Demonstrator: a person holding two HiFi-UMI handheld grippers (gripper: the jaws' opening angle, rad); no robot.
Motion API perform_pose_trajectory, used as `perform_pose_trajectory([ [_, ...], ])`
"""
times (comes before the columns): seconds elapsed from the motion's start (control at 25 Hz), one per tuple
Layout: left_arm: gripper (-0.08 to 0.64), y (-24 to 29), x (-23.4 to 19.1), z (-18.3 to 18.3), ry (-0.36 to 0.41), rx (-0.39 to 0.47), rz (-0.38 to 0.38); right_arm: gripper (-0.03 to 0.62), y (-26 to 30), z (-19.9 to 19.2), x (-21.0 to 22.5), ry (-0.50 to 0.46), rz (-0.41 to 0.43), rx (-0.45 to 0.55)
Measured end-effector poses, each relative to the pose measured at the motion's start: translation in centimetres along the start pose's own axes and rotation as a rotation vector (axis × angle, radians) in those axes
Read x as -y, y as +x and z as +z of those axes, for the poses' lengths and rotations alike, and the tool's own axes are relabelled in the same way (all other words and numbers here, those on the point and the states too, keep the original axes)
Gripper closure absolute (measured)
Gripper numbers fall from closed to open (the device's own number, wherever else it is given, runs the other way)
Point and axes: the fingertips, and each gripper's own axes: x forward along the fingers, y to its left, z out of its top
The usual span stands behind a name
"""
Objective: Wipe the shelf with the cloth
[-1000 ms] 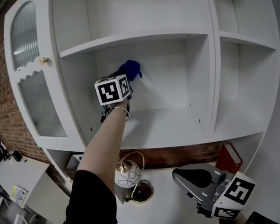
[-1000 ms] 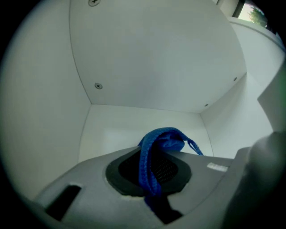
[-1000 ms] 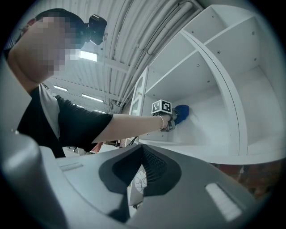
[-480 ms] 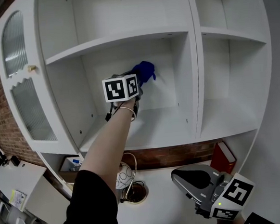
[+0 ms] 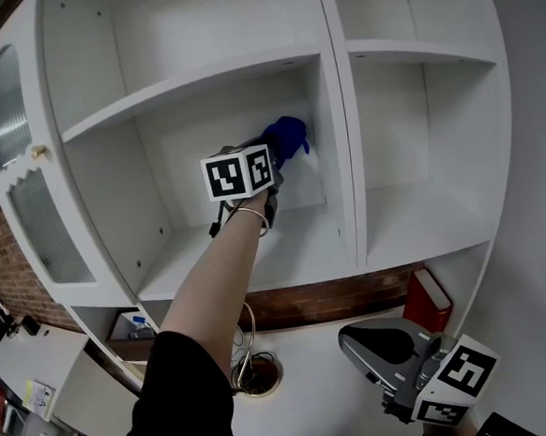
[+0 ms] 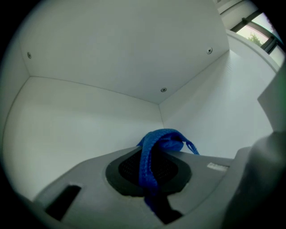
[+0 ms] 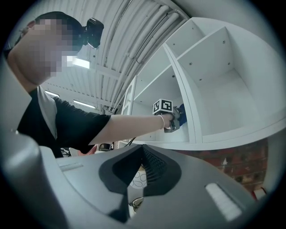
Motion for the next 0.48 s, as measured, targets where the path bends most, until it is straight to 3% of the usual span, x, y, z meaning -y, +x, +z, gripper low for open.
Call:
perform_pose_trajectory([
  [0.12, 0.548, 0.6, 1.0, -0.3, -0.017, -0.002, -0.046, 0.584, 0.0, -0.3, 0.2, 0.006, -0.006, 0.001],
  [0.28, 0.548, 1.1, 3.4, -2.5, 0.040, -0.048, -0.160, 0.583, 0.1, -0.4, 0.0, 0.011, -0.004, 0.001],
  [0.4, 0.548, 0.5, 3.2, -1.9, 0.085, -0.017, -0.135, 0.583, 0.2, -0.3, -0.2, 0.012, 0.002, -0.002],
  [0.48, 0.546, -0.8, 2.6, -0.4, 0.154, 0.022, -0.097, 0.583, 0.3, -0.1, -0.6, 0.011, 0.009, -0.002],
])
